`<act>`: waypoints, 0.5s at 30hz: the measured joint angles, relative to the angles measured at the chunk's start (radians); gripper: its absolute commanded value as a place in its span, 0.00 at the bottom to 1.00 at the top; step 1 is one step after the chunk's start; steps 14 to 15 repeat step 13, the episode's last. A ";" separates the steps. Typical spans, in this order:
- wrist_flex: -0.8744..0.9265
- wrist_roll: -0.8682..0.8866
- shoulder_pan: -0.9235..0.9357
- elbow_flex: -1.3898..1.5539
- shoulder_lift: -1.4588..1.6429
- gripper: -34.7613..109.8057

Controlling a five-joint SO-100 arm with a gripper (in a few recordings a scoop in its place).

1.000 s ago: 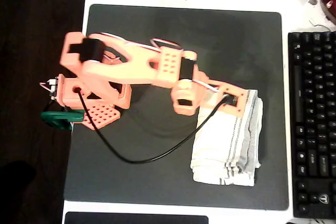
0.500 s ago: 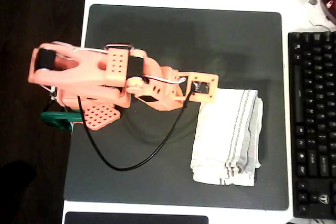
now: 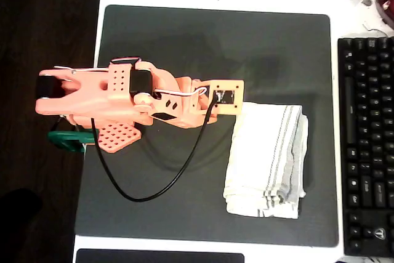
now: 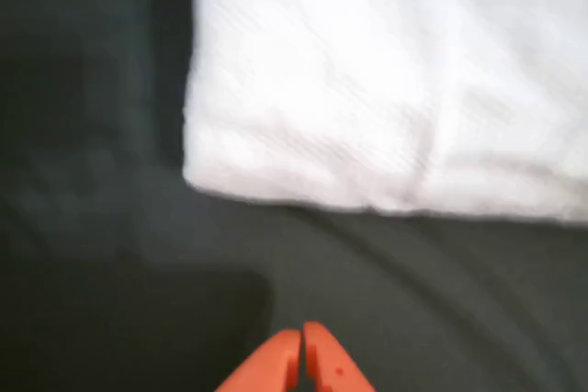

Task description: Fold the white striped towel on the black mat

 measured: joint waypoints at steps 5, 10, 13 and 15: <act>0.130 -0.012 -0.005 0.000 0.061 0.24; 0.242 -0.026 -0.005 0.000 0.080 0.24; 0.275 -0.023 -0.005 0.000 0.081 0.24; 0.275 -0.023 -0.005 0.000 0.081 0.24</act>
